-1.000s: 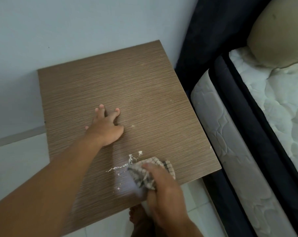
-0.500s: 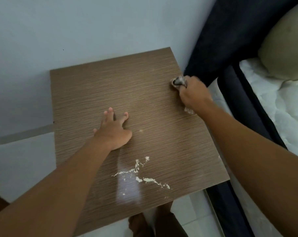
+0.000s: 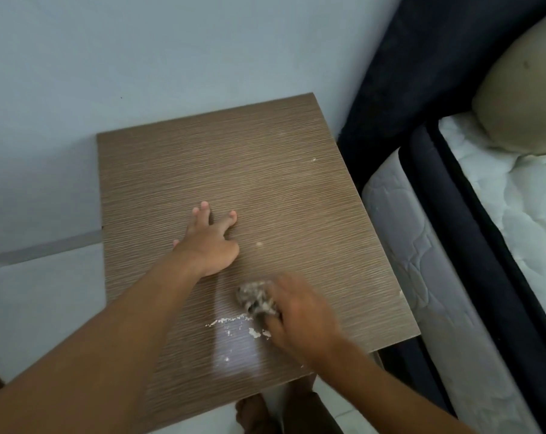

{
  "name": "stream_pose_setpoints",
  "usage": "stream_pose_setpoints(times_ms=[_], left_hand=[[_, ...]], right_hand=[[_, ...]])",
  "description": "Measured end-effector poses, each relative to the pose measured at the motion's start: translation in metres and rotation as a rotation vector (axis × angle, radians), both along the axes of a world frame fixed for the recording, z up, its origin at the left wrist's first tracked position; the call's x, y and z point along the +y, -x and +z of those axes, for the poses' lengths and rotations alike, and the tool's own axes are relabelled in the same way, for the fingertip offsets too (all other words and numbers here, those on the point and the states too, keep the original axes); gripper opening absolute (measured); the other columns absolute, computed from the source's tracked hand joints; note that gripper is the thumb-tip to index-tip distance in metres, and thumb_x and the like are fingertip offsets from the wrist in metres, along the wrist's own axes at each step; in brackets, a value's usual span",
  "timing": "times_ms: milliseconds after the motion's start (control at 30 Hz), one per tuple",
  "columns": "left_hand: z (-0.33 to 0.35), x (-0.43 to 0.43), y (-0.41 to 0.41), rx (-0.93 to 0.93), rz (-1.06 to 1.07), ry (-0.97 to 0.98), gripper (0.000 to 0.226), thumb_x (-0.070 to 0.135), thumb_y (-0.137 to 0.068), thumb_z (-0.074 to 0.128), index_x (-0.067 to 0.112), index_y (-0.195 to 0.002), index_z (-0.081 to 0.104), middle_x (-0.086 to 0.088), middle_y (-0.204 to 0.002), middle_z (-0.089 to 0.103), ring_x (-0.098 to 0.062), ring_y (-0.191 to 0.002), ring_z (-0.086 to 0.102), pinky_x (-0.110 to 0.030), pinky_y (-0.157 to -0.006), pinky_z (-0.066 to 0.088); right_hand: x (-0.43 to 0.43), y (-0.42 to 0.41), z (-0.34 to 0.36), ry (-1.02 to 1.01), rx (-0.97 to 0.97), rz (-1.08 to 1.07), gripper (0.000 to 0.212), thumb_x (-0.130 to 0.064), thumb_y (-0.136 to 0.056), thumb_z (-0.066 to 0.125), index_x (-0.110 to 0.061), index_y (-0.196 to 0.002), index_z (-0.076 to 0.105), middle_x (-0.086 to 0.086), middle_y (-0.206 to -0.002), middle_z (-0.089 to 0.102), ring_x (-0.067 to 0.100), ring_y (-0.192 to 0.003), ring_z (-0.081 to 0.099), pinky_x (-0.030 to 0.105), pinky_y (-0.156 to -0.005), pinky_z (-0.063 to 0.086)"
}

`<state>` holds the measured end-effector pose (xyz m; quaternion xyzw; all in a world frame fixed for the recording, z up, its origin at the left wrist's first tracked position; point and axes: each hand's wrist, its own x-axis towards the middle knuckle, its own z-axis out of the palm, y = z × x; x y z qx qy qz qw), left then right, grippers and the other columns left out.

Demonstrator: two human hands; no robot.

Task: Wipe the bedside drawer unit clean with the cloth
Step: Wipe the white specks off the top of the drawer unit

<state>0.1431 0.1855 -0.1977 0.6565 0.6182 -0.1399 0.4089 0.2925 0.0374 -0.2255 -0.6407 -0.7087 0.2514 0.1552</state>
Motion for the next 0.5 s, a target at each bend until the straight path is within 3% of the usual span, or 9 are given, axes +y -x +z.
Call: stream_pose_setpoints(times_ms=[100, 200, 267, 400, 500], left_hand=[[0.0, 0.001, 0.001, -0.016, 0.002, 0.008, 0.065, 0.025, -0.096, 0.043, 0.044, -0.152, 0.015, 0.006, -0.161, -0.023, -0.016, -0.147, -0.024, -0.055, -0.119, -0.002], [-0.003, 0.002, 0.002, -0.011, 0.001, -0.01, 0.067, 0.025, -0.094, 0.046, 0.044, -0.151, 0.017, 0.005, -0.162, -0.022, -0.016, -0.147, -0.023, -0.054, -0.12, 0.0], [-0.003, 0.002, 0.002, -0.012, 0.007, -0.012, 0.068, 0.025, -0.093, 0.048, 0.044, -0.151, 0.018, 0.005, -0.162, -0.022, -0.016, -0.147, -0.023, -0.055, -0.119, 0.0], [0.0, 0.003, 0.003, -0.023, -0.005, 0.021, 0.071, 0.023, -0.093, 0.048, 0.044, -0.152, 0.015, 0.004, -0.161, -0.024, -0.017, -0.147, -0.024, -0.056, -0.119, -0.002], [0.002, 0.004, 0.003, -0.024, -0.013, 0.035, 0.07, 0.024, -0.094, 0.047, 0.043, -0.152, 0.014, 0.004, -0.161, -0.024, -0.017, -0.147, -0.024, -0.057, -0.119, -0.001]], right_hand=[[-0.014, 0.01, 0.011, 0.045, 0.101, 0.047, 0.027, -0.035, -0.081, 0.044, -0.018, -0.096, 0.059, -0.002, -0.093, 0.058, 0.014, -0.082, 0.053, 0.031, -0.067, 0.047], [0.012, -0.007, 0.031, -0.004, 0.17, -0.083, 0.008, -0.033, -0.09, 0.049, -0.026, -0.085, 0.049, -0.011, -0.081, 0.049, 0.005, -0.068, 0.045, 0.021, -0.057, 0.035], [0.044, -0.028, 0.044, -0.052, 0.156, -0.197, 0.008, -0.03, -0.094, 0.052, -0.024, -0.09, 0.055, -0.008, -0.083, 0.055, 0.008, -0.069, 0.052, 0.02, -0.054, 0.035], [0.118, -0.07, 0.072, -0.157, 0.268, -0.366, 0.015, -0.025, -0.095, 0.052, -0.038, -0.091, 0.06, -0.023, -0.084, 0.061, -0.005, -0.081, 0.06, 0.013, -0.069, 0.046], [0.166, -0.097, 0.069, -0.163, 0.15, -0.429, 0.013, -0.029, -0.095, 0.046, -0.024, -0.098, 0.058, -0.007, -0.09, 0.064, 0.015, -0.084, 0.061, 0.034, -0.073, 0.049]])
